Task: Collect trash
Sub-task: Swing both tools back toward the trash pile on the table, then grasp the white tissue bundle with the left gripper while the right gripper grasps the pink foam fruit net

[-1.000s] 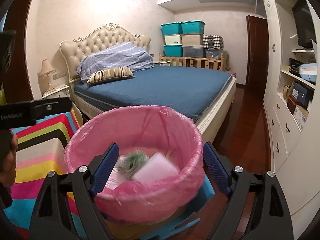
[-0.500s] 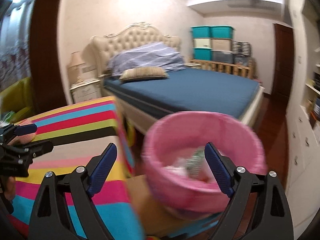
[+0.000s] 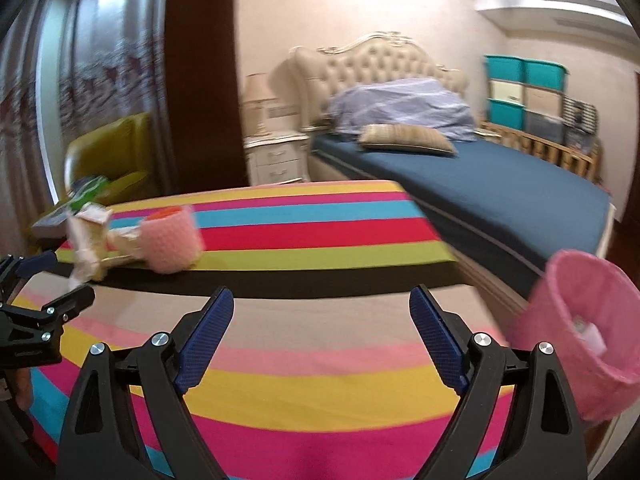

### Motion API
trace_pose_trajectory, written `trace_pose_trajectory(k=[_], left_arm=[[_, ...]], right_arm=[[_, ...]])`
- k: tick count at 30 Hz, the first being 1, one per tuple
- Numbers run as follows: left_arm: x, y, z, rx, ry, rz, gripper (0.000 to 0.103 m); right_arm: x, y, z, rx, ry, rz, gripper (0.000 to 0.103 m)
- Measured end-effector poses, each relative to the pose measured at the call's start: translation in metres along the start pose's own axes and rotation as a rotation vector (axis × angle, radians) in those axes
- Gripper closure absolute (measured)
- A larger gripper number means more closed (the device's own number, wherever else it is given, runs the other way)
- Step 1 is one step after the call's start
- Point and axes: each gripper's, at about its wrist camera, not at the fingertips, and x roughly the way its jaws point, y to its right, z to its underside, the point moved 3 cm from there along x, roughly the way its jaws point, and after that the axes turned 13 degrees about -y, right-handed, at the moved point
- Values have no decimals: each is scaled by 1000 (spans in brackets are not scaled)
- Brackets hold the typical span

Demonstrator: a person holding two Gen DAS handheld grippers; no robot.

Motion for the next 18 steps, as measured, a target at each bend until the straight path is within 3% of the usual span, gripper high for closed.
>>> trace_pose_trajectory(k=[4, 7, 11, 15, 16, 17, 18], left_arm=[[6, -43, 4, -84, -19, -56, 5], [17, -54, -2, -98, -46, -39, 19], [34, -50, -15, -69, -66, -39, 28], [59, -34, -32, -43, -98, -78, 30], [66, -34, -34, -36, -114, -77, 40], [71, -35, -34, -36, -123, -74, 63], [75, -38, -33, -44, -139, -51, 74]], right_arm=[[10, -43, -14, -76, -10, -32, 19], [17, -67, -23, -118, -20, -39, 19], [30, -90, -33, -151, -39, -55, 19], [45, -99, -37, -172, -65, -55, 19], [48, -101, -38, -175, -70, -57, 19], [52, -104, -40, -179, -78, -60, 19], [58, -107, -42, -183, -90, -64, 19]])
